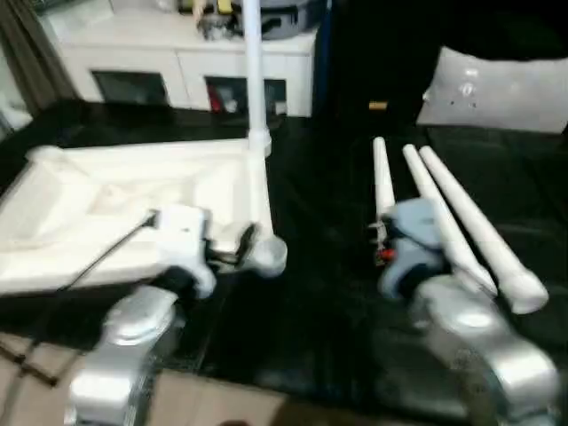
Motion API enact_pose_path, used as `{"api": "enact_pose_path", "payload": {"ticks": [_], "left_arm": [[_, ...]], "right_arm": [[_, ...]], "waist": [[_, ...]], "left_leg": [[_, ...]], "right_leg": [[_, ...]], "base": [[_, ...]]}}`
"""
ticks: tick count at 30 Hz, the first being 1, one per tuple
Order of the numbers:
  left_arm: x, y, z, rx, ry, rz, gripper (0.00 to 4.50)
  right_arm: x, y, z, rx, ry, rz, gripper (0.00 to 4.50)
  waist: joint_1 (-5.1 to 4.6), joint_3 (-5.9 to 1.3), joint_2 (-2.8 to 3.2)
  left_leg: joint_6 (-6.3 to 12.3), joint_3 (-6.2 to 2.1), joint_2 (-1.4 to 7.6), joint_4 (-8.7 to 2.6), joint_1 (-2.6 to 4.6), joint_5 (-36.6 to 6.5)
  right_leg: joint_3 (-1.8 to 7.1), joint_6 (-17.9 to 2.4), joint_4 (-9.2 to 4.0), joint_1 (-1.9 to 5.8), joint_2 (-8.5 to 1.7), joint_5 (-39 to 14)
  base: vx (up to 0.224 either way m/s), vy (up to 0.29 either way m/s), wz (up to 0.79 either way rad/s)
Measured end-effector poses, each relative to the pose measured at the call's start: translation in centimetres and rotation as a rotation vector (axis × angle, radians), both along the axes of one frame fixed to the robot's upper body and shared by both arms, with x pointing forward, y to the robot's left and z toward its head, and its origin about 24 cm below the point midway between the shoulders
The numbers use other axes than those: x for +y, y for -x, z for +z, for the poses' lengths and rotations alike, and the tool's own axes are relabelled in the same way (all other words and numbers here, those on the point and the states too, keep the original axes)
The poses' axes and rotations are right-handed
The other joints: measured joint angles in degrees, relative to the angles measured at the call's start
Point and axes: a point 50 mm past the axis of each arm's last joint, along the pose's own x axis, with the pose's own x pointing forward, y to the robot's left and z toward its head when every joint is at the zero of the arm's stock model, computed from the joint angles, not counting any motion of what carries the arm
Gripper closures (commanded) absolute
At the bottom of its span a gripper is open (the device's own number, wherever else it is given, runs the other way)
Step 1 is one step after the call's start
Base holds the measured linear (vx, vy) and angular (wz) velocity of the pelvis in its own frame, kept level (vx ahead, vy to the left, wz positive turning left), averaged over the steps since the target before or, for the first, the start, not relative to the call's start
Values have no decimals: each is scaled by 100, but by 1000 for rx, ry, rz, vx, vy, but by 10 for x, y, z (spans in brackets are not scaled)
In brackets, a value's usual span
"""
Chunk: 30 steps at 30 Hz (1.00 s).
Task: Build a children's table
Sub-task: Insert table leg to table base
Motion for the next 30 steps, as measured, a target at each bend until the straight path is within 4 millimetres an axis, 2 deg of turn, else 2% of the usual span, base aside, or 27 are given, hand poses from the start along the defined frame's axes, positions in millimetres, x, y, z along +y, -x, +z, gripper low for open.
{"api": "enact_pose_path", "payload": {"ticks": [1, 2, 3, 4, 5, 6, 7, 8, 9, 10, 11, 12, 14, 17, 19, 22, 26, 28, 29, 30], "left_arm": [[0, 0, 1, -1, -1, -7, 4], [-2, -2, 3, -11, -3, -23, 4], [-4, -3, 5, -19, -12, -43, 4], [-6, -3, 6, -21, -15, -65, 4], [-11, -1, 5, -13, -12, -127, 4], [-20, 3, 2, 9, 12, -196, 4], [-28, 5, 2, 16, 32, -255, 4], [-32, 9, 4, 16, 57, -299, 4], [-33, 10, 8, 5, 69, -320, 4], [-33, 12, 10, 4, 75, -343, 4], [-32, 14, 10, 16, 68, -371, 4], [-31, 15, 9, 31, 60, -387, 4], [-28, 20, 1, 91, 33, -439, 4], [-28, 25, -3, 139, 9, -507, 4], [-28, 28, -4, 170, -12, -554, 4], [-31, 32, -6, 215, 3, -606, 4], [-31, 36, -6, 258, 0, -644, 4], [-30, 38, -5, 268, -6, -657, 4], [-30, 38, -5, 271, -9, -661, 2], [-30, 39, -5, 274, -12, -662, 2]], "right_arm": [[-2, 0, 0, 1, 4, -14, 0], [-4, -1, 0, 1, 9, -31, 0], [-6, -2, 0, 5, 16, -52, 0], [-7, -3, 0, 12, 26, -73, 0], [-11, -5, -1, 35, 62, -111, 0], [-18, -7, -3, 60, 102, -150, 0], [-25, -11, -3, 70, 133, -189, 0], [-32, -14, -1, 82, 159, -236, 0], [-34, -17, 2, 88, 177, -255, 0], [-35, -20, 5, 103, 196, -271, 0], [-36, -22, 4, 133, 210, -290, 0], [-37, -24, 3, 156, 218, -291, 0], [-39, -32, 0, 215, 204, -284, 0], [-40, -43, -3, 272, 182, -258, 0], [-38, -54, -6, 321, 177, -220, 0], [-41, -65, -14, 376, 199, -212, 0], [-41, -76, -28, 460, 161, -212, 0], [-43, -80, -32, 486, 159, -208, 0], [-45, -80, -35, 506, 156, -203, 19], [-46, -81, -38, 525, 155, -194, 19]], "waist": [[-97, -2, 2], [-198, -12, -34], [-258, -11, -89], [-268, -7, -159], [-268, 26, -343], [-220, 8, -315], [-172, 6, -271], [-115, -6, -254], [-99, -13, -225], [-78, -45, -118], [-53, -67, -87], [-52, -62, -97], [-17, -49, -78], [33, 6, -29], [14, 35, -29], [14, 70, -79], [22, 87, -105], [31, 86, -114], [38, 87, -117], [38, 88, -118]], "left_leg": [[15, 8, -9, -7, 42, -44], [23, 41, -50, -29, 94, -92], [21, 89, -97, -39, 149, -128], [-3, 143, -156, -41, 212, -177], [-38, 204, -269, -21, 273, -260], [141, 186, -249, 70, 275, -352], [322, 92, -252, 221, 201, -349], [261, 47, -254, 300, 77, -231], [116, 8, -222, 140, -8, -10], [-120, -25, -138, -86, -80, 136], [-266, -51, -73, -75, -125, 146], [-271, -66, -46, -77, -165, 149], [-276, -71, -26, -71, -157, 147], [-306, -31, -13, -81, -104, 128], [-291, 31, 12, -83, -67, 125], [-292, 154, 74, -104, -25, 126], [-287, 258, 137, -119, -43, 180], [-277, 281, 141, -127, -56, 218], [-275, 286, 146, -129, -70, 221], [-274, 293, 150, -131, -78, 222]], "right_leg": [[-6, 130, 85, -185, -74, 71], [4, 271, 59, -429, -191, 168], [23, 327, -38, -589, -291, 257], [37, 286, -267, -676, -370, 403], [169, 95, -430, -648, -471, 892], [172, 71, -461, -605, -431, 817], [165, 26, -512, -557, -397, 827], [160, 29, -545, -518, -367, 852], [140, 31, -524, -513, -331, 847], [97, 24, -513, -517, -237, 841], [72, 19, -547, -516, -185, 843], [35, 23, -595, -521, -177, 866], [29, 17, -665, -515, -176, 903], [28, -35, -722, -428, -196, 897], [36, -59, -717, -403, -208, 913], [21, -44, -713, -372, -241, 907], [17, -59, -703, -403, -249, 929], [17, -79, -683, -434, -258, 941], [15, -78, -684, -445, -258, 940], [15, -76, -683, -449, -258, 939]], "base": [[181, 50, 7], [165, 23, 6], [165, 23, 6], [158, -45, 3], [128, -105, 0], [128, -105, 0], [139, -93, -5], [153, -64, -13], [153, -64, -13], [54, -48, -14], [0, 0, 0], [0, 0, 0], [0, 0, 0], [-20, 9, 1], [-65, 20, 2], [-62, -1, 2], [0, 0, 0], [0, 0, 0], [0, 0, 0], [0, 0, 0]]}}
